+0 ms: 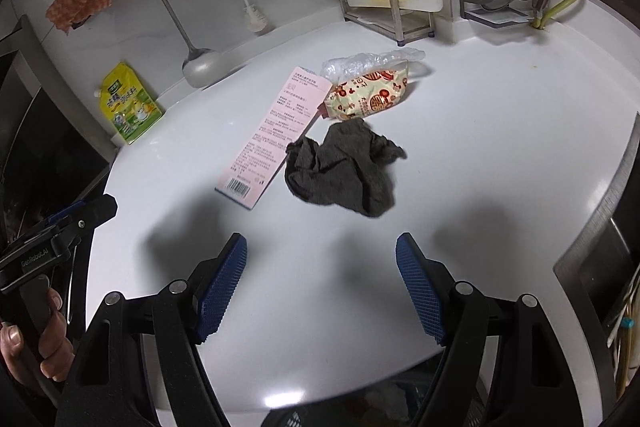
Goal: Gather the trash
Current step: 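Grasp the dark grey cloth with the right tool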
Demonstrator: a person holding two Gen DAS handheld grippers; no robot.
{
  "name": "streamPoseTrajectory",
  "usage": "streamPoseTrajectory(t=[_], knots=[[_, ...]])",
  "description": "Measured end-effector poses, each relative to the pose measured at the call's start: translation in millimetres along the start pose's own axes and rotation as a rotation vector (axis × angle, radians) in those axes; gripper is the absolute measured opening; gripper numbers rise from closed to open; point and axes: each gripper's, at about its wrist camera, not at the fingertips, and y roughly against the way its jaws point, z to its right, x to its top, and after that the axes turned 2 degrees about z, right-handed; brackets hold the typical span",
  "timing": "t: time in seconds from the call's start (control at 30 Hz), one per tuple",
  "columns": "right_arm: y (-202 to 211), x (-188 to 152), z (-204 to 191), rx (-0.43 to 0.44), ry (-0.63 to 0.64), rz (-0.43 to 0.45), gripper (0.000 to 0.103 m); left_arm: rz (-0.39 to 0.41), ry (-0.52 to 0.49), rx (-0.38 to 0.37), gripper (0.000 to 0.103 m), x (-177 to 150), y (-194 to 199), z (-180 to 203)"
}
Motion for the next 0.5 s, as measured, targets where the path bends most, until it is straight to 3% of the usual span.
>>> streamPoseTrajectory(t=[0.5], knots=[[-40.4,34.8,-4.5,-0.036,0.006,0.033,0.074,0.009,-0.022,-0.023,0.096,31.3,-46.3,2.4]])
